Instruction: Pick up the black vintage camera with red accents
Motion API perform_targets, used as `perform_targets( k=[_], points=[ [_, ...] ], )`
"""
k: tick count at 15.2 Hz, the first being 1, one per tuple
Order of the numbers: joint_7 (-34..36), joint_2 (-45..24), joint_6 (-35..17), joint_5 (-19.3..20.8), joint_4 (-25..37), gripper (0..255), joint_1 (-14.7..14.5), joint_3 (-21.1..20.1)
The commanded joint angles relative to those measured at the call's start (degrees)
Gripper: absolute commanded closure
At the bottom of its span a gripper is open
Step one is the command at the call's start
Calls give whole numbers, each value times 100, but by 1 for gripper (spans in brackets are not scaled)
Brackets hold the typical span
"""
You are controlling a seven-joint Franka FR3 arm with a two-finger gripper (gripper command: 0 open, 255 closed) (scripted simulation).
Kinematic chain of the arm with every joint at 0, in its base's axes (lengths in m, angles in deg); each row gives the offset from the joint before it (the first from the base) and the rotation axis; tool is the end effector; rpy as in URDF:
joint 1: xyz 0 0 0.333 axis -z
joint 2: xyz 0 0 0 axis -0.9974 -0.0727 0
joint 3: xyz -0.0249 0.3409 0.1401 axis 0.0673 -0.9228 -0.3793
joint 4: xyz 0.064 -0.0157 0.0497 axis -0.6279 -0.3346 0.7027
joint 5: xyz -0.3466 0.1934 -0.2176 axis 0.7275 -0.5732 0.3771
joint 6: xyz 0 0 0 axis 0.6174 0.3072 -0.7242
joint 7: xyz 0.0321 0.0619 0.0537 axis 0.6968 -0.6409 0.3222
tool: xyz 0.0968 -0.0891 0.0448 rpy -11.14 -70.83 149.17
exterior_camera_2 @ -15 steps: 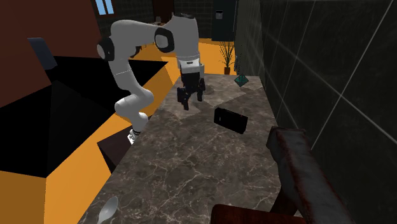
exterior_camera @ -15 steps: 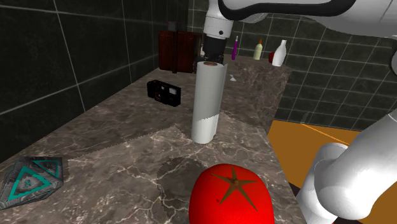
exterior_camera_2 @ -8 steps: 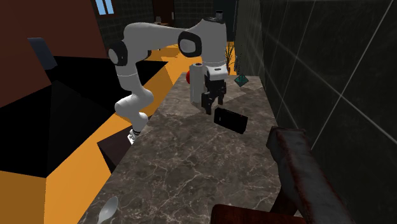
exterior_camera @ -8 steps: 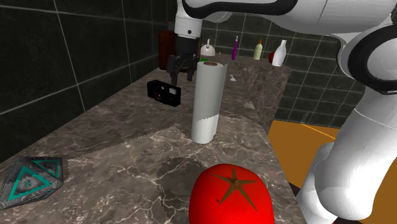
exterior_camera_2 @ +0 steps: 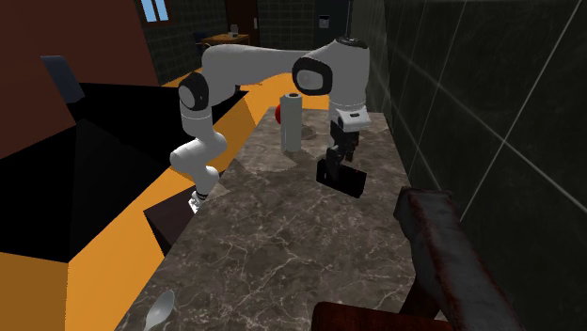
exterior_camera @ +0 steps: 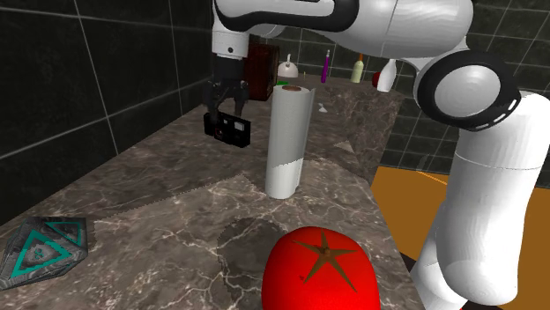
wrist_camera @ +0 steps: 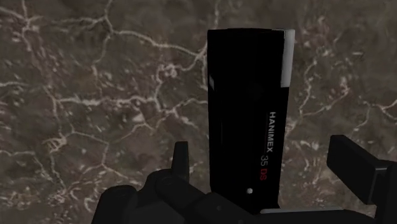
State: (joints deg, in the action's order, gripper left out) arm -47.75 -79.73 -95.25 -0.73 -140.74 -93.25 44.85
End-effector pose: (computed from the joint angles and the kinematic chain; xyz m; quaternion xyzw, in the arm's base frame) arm 0.6765 0.1441 0.6349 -0.9981 -0.0515 -0.0074 0.0344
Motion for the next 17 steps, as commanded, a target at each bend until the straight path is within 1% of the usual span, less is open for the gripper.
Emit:
perform_targets(
  k=[1,4,6,7,16,17],
  points=[
    [-11,-7,-141,-4,-134,0,2,1],
    [-27,60,-401,-10,-460,0,5,2],
    [-31,71,-450,-11,-521,0,6,3],
    [-25,81,-449,-12,-530,255,3,0],
    [-31,70,-449,-11,-520,255,6,3],
    [-25,52,-365,-9,-417,255,5,2]
  ],
)
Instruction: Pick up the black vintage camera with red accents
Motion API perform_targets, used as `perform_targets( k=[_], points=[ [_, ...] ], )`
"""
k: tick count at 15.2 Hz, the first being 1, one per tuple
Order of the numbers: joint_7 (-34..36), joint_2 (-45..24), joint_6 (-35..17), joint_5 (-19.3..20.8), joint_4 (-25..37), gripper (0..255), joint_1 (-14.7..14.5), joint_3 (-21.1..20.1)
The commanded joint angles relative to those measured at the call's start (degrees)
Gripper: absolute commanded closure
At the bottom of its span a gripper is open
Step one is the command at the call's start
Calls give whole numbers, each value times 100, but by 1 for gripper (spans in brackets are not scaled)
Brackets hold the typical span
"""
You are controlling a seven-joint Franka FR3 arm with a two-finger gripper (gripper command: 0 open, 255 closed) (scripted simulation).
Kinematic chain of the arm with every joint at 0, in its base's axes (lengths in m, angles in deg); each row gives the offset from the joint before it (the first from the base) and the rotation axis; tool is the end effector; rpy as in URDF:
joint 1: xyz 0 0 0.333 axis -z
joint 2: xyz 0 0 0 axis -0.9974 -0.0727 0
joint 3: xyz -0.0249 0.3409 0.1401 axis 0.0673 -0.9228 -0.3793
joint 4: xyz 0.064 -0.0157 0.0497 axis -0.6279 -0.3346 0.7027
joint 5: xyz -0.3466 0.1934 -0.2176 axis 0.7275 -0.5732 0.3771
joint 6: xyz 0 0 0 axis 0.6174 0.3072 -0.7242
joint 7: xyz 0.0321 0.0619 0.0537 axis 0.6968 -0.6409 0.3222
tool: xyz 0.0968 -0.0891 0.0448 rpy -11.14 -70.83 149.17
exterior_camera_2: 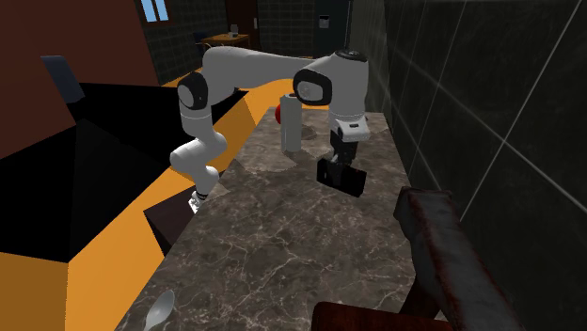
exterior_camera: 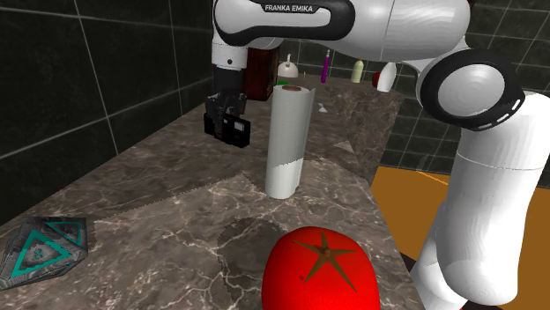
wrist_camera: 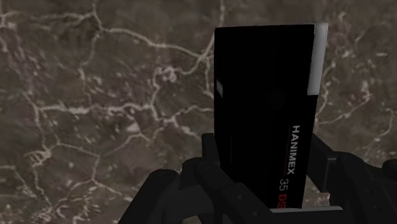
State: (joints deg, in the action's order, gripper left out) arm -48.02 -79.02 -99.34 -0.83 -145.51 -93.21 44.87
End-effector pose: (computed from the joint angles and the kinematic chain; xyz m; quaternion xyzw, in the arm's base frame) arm 0.6779 0.1445 0.6053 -0.9980 -0.0517 -0.0077 0.0347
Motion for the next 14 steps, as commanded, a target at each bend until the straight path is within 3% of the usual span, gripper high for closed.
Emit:
perform_targets(
  k=[1,14],
  points=[
    [7,-40,130,3,168,255,-1,0],
    [94,-553,1391,43,1944,255,-33,-10]
  ],
)
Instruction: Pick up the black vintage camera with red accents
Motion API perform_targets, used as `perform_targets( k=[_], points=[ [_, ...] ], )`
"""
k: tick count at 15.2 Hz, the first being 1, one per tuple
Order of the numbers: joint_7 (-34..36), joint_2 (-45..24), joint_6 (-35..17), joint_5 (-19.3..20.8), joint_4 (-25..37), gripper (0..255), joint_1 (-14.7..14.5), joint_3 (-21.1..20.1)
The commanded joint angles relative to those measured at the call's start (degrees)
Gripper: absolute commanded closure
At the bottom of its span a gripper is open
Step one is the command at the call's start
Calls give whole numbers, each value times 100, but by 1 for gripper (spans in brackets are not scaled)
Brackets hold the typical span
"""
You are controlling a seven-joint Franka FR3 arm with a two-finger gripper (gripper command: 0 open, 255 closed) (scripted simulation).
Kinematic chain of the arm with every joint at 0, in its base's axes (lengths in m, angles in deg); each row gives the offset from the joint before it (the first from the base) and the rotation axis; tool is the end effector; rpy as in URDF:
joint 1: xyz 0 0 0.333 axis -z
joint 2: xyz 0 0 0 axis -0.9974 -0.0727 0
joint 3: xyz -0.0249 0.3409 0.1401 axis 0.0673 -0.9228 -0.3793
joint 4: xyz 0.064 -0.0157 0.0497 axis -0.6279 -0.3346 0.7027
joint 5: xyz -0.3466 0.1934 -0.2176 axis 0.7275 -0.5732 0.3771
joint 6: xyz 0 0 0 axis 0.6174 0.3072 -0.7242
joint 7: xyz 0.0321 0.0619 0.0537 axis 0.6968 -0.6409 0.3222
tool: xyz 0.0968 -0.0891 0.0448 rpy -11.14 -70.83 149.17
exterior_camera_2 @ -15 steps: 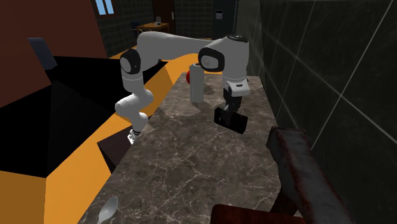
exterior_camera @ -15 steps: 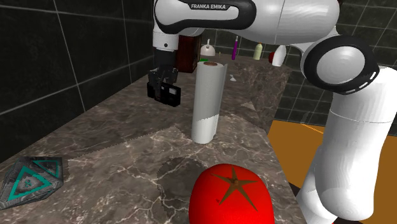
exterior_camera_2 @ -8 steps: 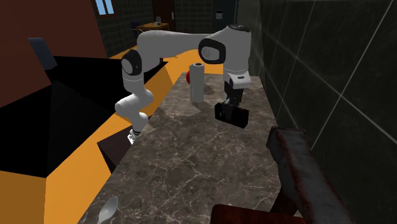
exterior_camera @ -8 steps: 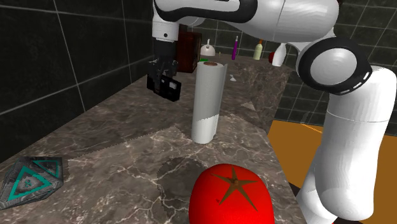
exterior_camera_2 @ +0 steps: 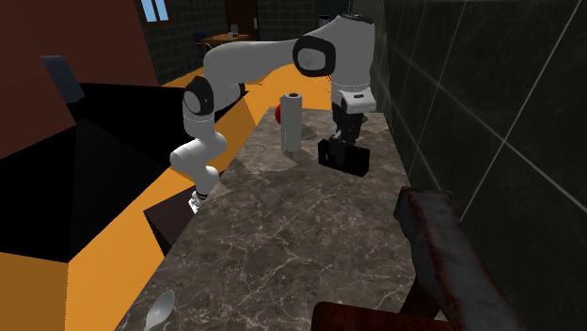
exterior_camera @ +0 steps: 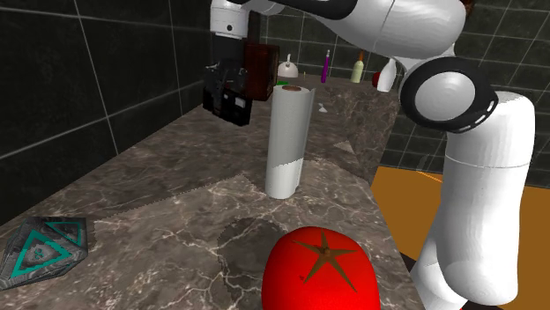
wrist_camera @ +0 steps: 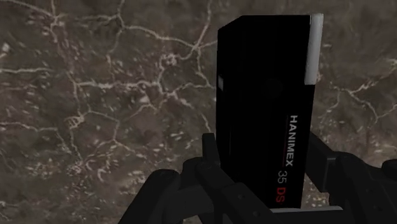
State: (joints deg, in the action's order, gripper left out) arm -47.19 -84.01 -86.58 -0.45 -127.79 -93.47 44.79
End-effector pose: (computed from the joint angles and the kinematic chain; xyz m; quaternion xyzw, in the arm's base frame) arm 0.6825 0.1445 0.6880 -0.9980 -0.0516 -0.0073 0.0348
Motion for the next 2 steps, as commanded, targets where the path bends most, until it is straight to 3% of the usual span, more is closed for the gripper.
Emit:
perform_targets(
  k=[1,2],
  points=[
    [13,-64,133,5,199,255,-7,-2],
    [13,-63,132,5,197,255,-7,-2]
  ],
)
